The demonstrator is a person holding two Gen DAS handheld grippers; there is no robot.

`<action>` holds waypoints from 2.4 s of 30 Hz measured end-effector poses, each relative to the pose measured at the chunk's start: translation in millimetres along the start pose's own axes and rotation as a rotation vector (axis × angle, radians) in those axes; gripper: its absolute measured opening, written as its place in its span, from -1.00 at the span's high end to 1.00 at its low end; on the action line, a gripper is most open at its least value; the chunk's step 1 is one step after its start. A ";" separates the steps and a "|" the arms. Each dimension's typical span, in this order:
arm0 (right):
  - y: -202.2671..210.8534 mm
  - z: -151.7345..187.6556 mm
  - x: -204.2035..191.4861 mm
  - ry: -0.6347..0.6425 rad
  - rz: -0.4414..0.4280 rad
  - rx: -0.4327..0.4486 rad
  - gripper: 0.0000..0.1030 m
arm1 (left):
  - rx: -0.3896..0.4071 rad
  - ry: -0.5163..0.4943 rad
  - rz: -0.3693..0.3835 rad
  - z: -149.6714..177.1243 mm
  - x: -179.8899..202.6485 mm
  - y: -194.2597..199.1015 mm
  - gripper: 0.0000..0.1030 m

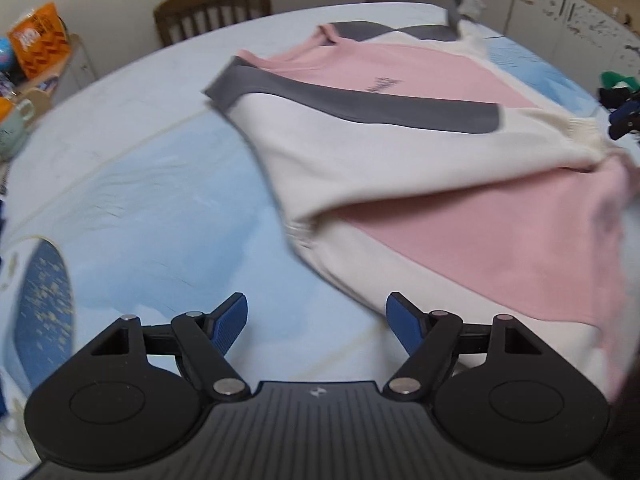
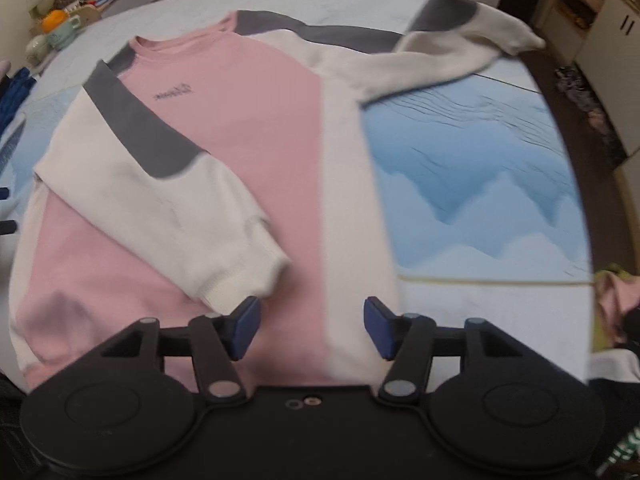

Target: Fold clothes

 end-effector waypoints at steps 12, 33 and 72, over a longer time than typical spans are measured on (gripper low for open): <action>0.5 48.1 40.8 0.094 -0.180 -0.042 -1.00 | -0.085 0.402 0.174 48.3 95.3 24.6 -0.48; -23.0 56.9 71.4 -0.116 -0.369 -0.017 -1.00 | -0.082 0.817 -0.137 56.7 158.2 14.0 0.68; -0.1 -73.4 128.3 0.331 -0.015 0.148 -1.00 | -0.054 0.113 -0.098 -112.5 115.7 -44.8 -0.42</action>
Point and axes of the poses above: each gripper's, at about its wrist camera, not at the fingertips, and y roughly against the way its jaws point, x to its right, z to its underside, the point moved 5 cm from there along -y, roughly the way its jaws point, and after that the axes turned 6 degrees about x, right-handed, at the moved point
